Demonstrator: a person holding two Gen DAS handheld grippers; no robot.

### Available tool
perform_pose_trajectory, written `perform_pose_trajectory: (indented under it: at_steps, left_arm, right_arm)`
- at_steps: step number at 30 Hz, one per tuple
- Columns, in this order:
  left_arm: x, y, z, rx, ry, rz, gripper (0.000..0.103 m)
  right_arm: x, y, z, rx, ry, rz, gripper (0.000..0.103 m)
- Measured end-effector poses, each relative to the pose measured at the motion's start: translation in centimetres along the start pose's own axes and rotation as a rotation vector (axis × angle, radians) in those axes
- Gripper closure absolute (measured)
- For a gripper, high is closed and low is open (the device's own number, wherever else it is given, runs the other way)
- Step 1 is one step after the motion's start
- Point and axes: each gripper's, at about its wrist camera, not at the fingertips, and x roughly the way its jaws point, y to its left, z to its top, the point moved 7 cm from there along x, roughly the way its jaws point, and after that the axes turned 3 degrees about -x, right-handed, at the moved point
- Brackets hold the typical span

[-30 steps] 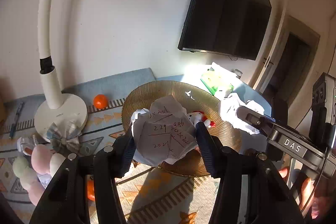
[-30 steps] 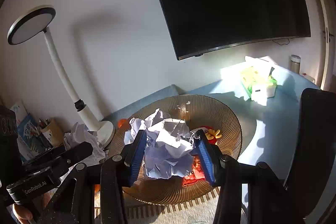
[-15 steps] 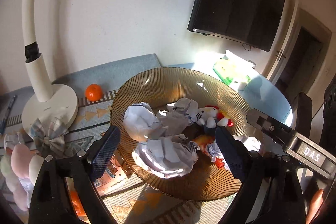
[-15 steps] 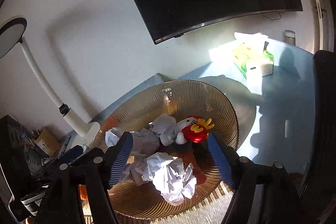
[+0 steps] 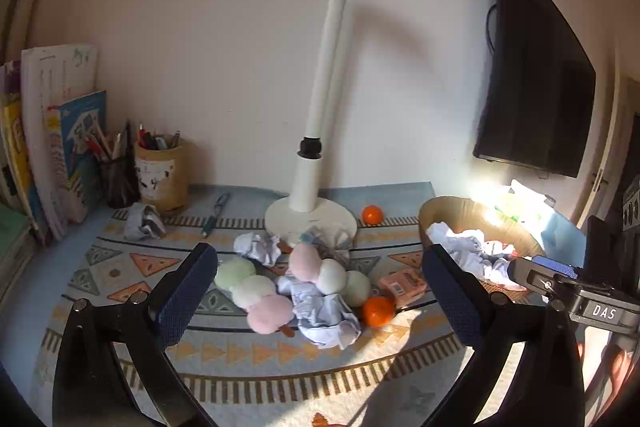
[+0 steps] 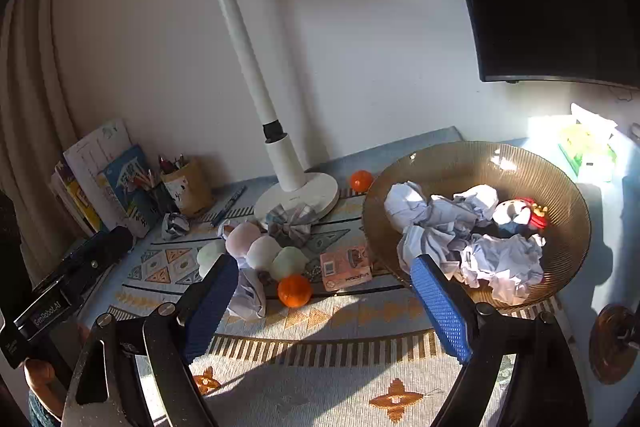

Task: Organize objects
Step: 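Move both tools back over the desk toward remaining items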

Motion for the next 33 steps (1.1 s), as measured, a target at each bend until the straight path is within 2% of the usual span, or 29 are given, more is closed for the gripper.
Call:
perform_pose_trajectory:
  at_steps: [1,3,5,7,9,11,14,18,26,30,33]
  left_arm:
    - [0.2,1.8,-1.1,-0.007,0.005,0.049,0.001]
    - [1.4,4.1,-3.3,-0.013,0.070,0.096,0.001]
    - [2.5,6.0,-5.0,-0.030,0.125,0.112,0.001]
    - [3.0,7.2,-6.3,-0.051,0.135,0.128,0.000]
    - [3.7,8.0,-6.8,-0.101,0.188,0.111,0.001]
    - [3.8,8.3,-7.1,-0.130,0.190,0.113,0.001]
    - [4.1,8.8,-7.6,-0.171,0.216,0.096,0.001]
    - [4.9,9.5,-8.4,-0.211,0.274,0.103,0.001]
    - [4.8,8.9,-8.4,-0.172,0.275,0.117,0.001]
    - [5.0,8.5,-8.4,-0.147,0.287,0.121,0.001]
    - [5.3,8.6,-8.4,-0.136,0.339,0.102,0.001]
  right_arm:
    - [1.2,1.2,-1.2,-0.020,0.027,0.011,0.016]
    - [3.7,2.9,-3.4,-0.050,0.079,0.036,0.016]
    - [5.8,3.7,-5.0,-0.071,0.108,0.041,0.016]
    - [7.1,3.9,-6.1,-0.079,0.133,0.031,0.016]
    - [7.6,3.8,-6.4,-0.089,0.143,0.006,0.016]
    - [7.4,3.6,-6.3,-0.085,0.118,0.004,0.013]
    - [7.9,3.6,-6.5,-0.103,0.142,-0.046,0.005]
    - [8.3,4.2,-6.8,-0.153,0.169,-0.066,0.005]
    - [8.7,3.7,-7.0,-0.140,0.192,-0.068,0.004]
    - [9.3,3.9,-7.3,-0.133,0.243,-0.024,0.004]
    - [9.7,4.7,-7.6,-0.119,0.319,0.045,0.005]
